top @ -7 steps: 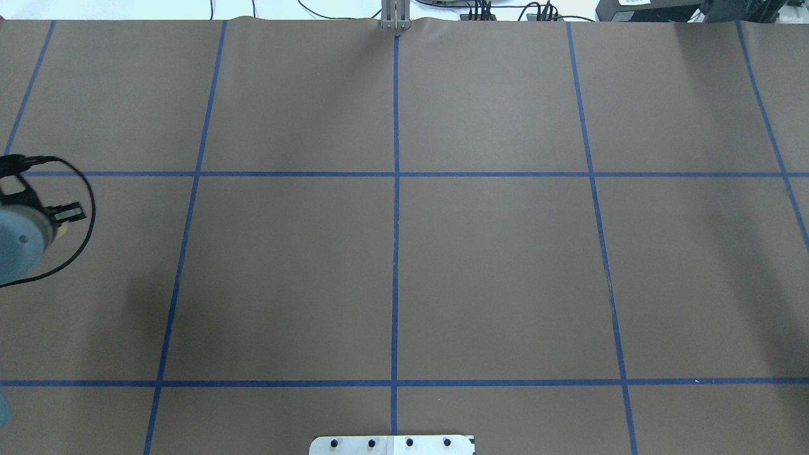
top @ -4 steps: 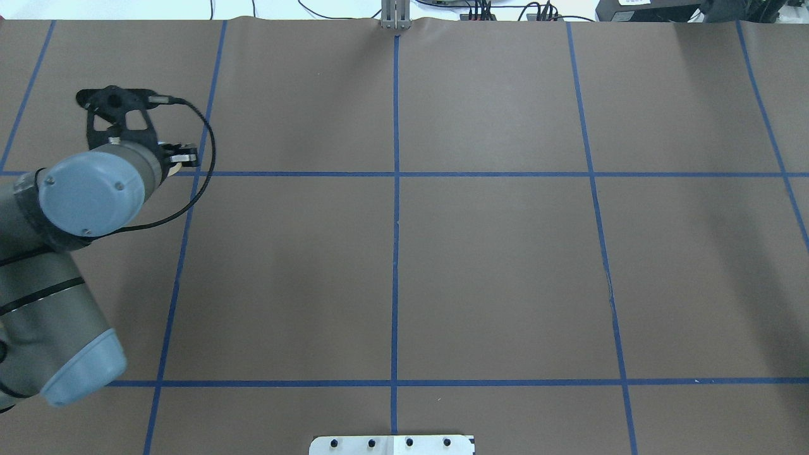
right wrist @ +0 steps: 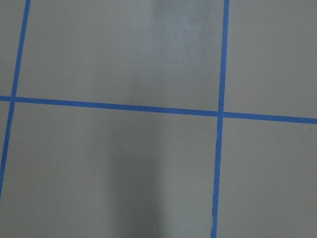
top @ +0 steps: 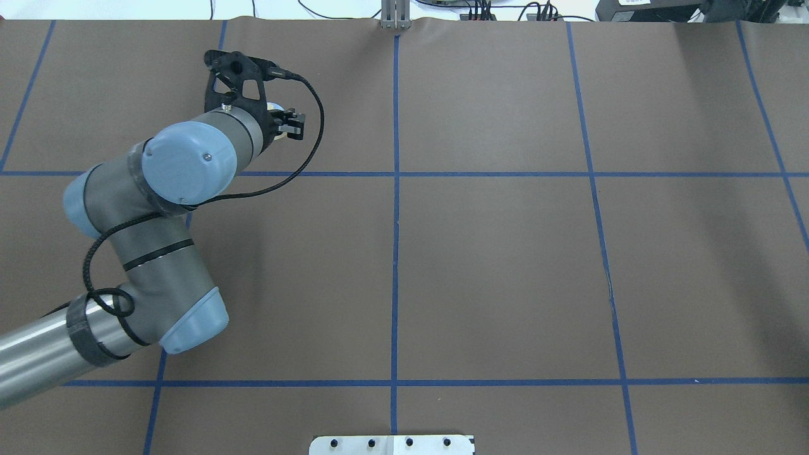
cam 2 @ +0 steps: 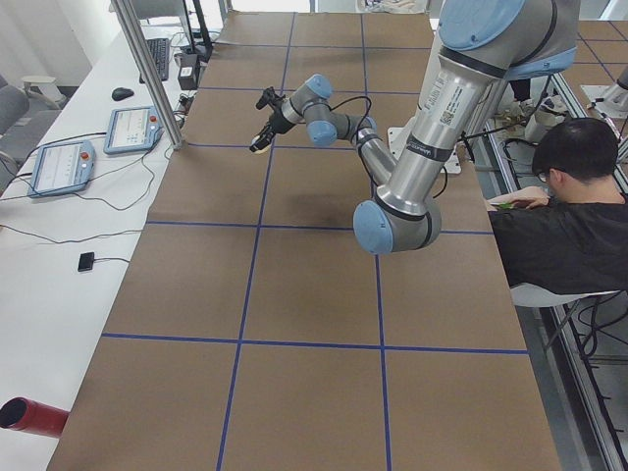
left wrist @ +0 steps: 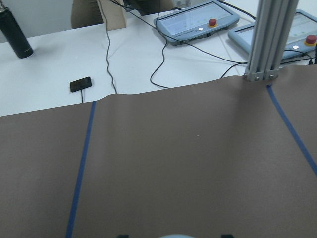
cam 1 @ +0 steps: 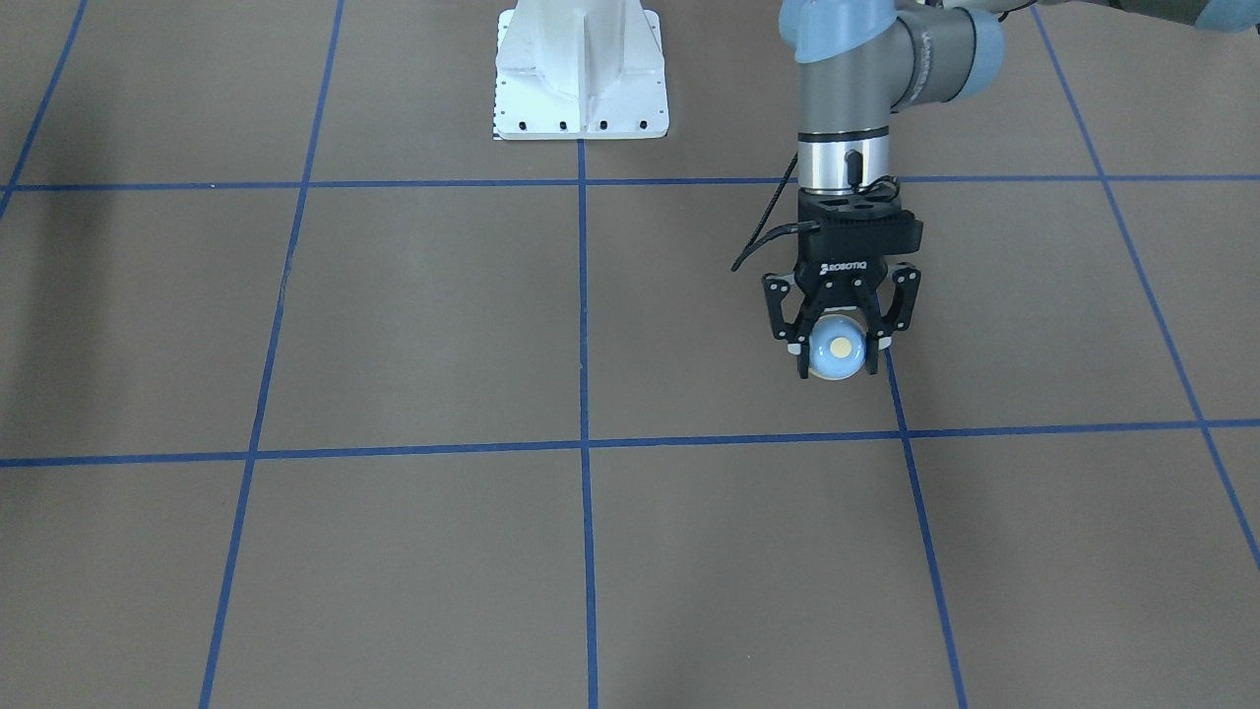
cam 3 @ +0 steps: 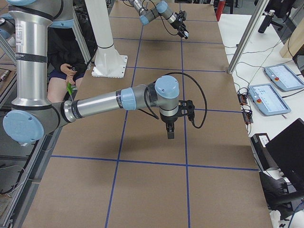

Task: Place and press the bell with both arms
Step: 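Swing the left gripper holding the bell toward the table center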

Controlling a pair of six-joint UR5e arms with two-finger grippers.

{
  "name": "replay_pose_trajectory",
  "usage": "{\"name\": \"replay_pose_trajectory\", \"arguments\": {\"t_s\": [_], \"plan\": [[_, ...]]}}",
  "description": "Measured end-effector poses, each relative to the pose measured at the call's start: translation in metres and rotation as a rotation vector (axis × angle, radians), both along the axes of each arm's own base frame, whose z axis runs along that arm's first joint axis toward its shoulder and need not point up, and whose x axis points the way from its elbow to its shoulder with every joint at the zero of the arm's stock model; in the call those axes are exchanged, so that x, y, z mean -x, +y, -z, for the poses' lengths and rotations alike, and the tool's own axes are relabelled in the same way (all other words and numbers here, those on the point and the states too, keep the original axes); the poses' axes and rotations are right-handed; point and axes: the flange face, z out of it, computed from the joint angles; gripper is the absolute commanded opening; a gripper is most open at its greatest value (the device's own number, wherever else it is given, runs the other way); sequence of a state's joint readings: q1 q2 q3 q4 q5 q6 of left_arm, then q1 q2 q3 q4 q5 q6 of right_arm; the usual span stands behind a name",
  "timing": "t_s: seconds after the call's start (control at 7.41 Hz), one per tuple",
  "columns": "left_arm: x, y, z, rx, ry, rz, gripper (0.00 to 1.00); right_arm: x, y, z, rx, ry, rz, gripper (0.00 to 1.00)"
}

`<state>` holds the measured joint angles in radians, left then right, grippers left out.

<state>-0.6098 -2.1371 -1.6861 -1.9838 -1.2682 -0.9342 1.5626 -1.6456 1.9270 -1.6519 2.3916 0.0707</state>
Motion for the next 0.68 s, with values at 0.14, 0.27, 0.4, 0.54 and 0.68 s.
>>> {"name": "replay_pose_trajectory", "arguments": {"t_s": [0.14, 0.27, 0.4, 0.54, 0.68], "plan": [[-0.031, -0.007, 0.006, -0.047, 0.051, -0.022, 0.0, 0.001, 0.0, 0.0, 0.002, -0.001, 0.002, 1.0], [-0.061, -0.008, 0.004, -0.087, 0.106, -0.046, 0.0, 0.004, 0.0, -0.002, 0.006, -0.001, 0.008, 1.0], [-0.09, -0.005, 0.002, -0.116, 0.15, -0.071, 0.0, 0.009, 0.0, -0.002, 0.009, -0.001, 0.02, 1.0], [-0.12, 0.001, 0.009, -0.131, 0.175, -0.094, 0.0, 0.014, -0.001, -0.004, 0.014, 0.0, 0.031, 1.0], [-0.145, 0.006, 0.018, -0.136, 0.187, -0.113, 0.0, 0.017, -0.001, -0.013, 0.029, 0.001, 0.037, 1.0]]}}
